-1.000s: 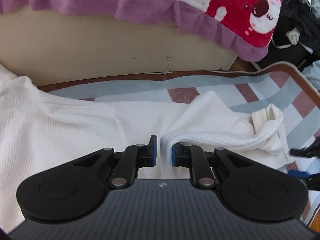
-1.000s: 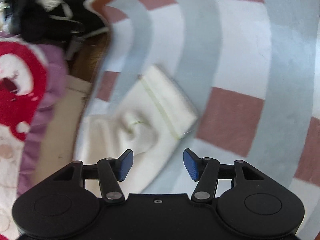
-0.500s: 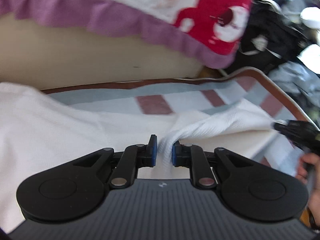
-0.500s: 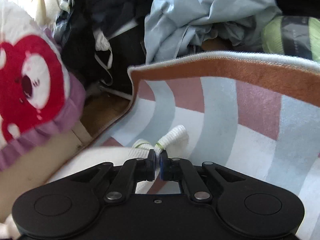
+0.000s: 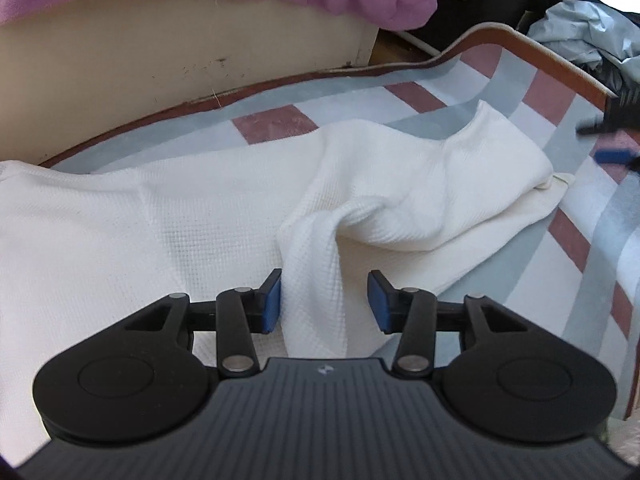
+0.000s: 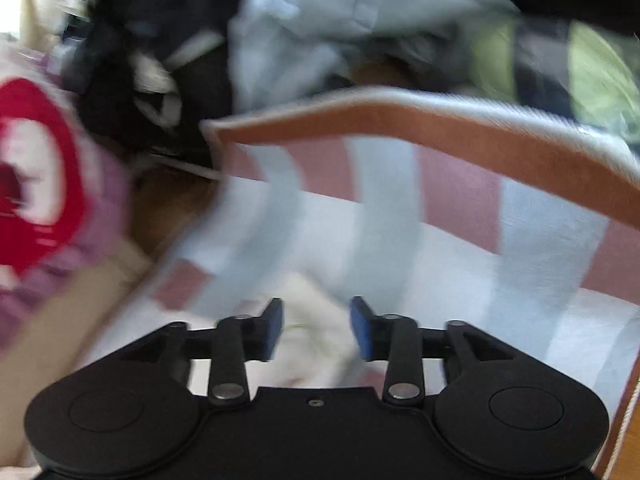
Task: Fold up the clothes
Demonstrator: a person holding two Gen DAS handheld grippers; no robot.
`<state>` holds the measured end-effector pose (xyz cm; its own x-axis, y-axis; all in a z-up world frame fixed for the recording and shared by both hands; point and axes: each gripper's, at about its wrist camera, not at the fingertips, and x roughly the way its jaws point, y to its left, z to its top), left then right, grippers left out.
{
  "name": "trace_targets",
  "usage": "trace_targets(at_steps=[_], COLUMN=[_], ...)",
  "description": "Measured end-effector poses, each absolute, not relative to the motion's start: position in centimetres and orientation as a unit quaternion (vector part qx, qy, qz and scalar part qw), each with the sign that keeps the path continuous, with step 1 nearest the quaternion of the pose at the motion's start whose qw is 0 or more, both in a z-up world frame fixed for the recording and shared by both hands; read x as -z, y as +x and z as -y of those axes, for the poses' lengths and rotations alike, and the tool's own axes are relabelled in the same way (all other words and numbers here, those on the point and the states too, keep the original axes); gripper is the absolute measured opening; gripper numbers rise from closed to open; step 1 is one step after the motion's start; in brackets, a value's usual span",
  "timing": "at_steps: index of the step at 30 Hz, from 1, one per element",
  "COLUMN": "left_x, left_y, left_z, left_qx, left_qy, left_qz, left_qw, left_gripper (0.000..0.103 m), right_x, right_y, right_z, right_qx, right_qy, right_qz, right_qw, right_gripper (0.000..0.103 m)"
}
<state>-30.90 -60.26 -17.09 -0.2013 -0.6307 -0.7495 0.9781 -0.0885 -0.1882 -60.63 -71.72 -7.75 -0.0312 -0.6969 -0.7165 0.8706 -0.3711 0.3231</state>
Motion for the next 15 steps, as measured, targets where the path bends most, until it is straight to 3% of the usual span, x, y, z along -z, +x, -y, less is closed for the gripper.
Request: trace_targets(at_steps=[2,6,9,10,15], left_x=[17.3,16.9,16.2,16.2,16.7], left_y=[-30.6,-29.8,-28.7,-28.3,-27.1], left_z=[60.0,59.6,59.3,59.2,58.7], left_qx=[0.690,0.667,0.647,0.646,0.658], left_qy=[0.231,0.201,0.192,0.188,0.186], left_qz=[-0.351,-0.378,-0.374,-0.375,-0.373], left_qw=[0.590,0.610,0.636,0.637,0.627], left_gripper=[0.045,0.045,0.034,0.026,0.009], right_x=[6.6,5.2,6.7,7.2,11.8], right_y=[-58.2,-51.1,-49.6,-49.9,-53.8], right_z=[72.6,75.5,76.7,77.1,79.6], right_qx=[0.683,0.679,0.722,0.722,0.678], right_qy=[0.472,0.398,0.344,0.343,0.403], right_qz=[-0.096,-0.132,-0.208,-0.225,-0.262], right_qw=[0.548,0.602,0.563,0.557,0.556], right_gripper=[0.062,0.070,0.072,0.072,0.071])
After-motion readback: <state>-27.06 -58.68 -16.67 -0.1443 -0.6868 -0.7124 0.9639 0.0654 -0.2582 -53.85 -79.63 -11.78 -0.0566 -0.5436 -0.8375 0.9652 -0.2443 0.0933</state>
